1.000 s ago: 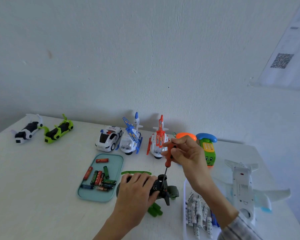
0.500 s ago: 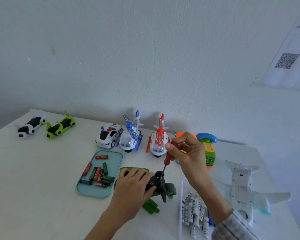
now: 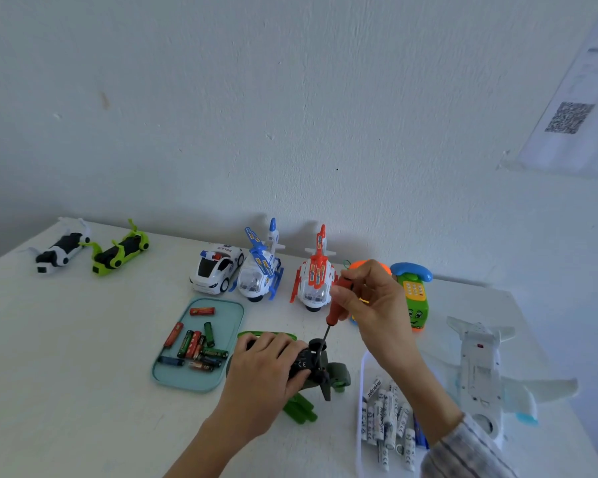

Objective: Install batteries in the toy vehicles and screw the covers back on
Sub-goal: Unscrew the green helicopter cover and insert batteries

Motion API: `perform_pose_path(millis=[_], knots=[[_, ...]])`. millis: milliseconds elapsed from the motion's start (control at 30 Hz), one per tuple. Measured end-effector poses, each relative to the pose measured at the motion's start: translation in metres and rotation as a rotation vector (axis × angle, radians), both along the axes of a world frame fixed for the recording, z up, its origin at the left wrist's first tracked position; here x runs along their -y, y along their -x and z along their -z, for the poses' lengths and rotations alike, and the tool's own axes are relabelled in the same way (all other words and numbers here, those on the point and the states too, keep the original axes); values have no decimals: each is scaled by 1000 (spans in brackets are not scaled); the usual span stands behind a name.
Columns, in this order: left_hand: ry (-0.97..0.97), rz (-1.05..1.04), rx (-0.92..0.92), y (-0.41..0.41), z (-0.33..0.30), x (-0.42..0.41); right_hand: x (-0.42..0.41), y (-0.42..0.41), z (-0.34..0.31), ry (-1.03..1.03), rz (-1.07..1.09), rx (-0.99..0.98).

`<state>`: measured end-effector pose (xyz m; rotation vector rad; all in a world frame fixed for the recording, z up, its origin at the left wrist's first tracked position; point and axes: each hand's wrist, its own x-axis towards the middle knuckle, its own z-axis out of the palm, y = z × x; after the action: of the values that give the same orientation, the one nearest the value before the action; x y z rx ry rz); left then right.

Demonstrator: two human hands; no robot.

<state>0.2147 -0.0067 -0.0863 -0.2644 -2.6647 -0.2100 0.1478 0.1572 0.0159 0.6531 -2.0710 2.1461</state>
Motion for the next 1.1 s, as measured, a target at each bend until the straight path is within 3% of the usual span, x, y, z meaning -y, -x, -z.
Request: perform_pose_path(millis=[233, 500, 633, 900, 1100], knots=[[17, -4, -16, -6, -1, -3, 2, 0, 0, -70, -128, 23], [37, -14, -54, -7, -1, -3, 27, -19, 12, -133, 10, -163], [30, -9, -52, -9, 0, -3, 19, -20, 11, -25, -44, -44], [27, -16, -29, -10, 1, -3, 9, -21, 10, 24, 11, -77], [10, -10, -13, -7, -1, -2, -1, -16, 8, 78, -8, 14]])
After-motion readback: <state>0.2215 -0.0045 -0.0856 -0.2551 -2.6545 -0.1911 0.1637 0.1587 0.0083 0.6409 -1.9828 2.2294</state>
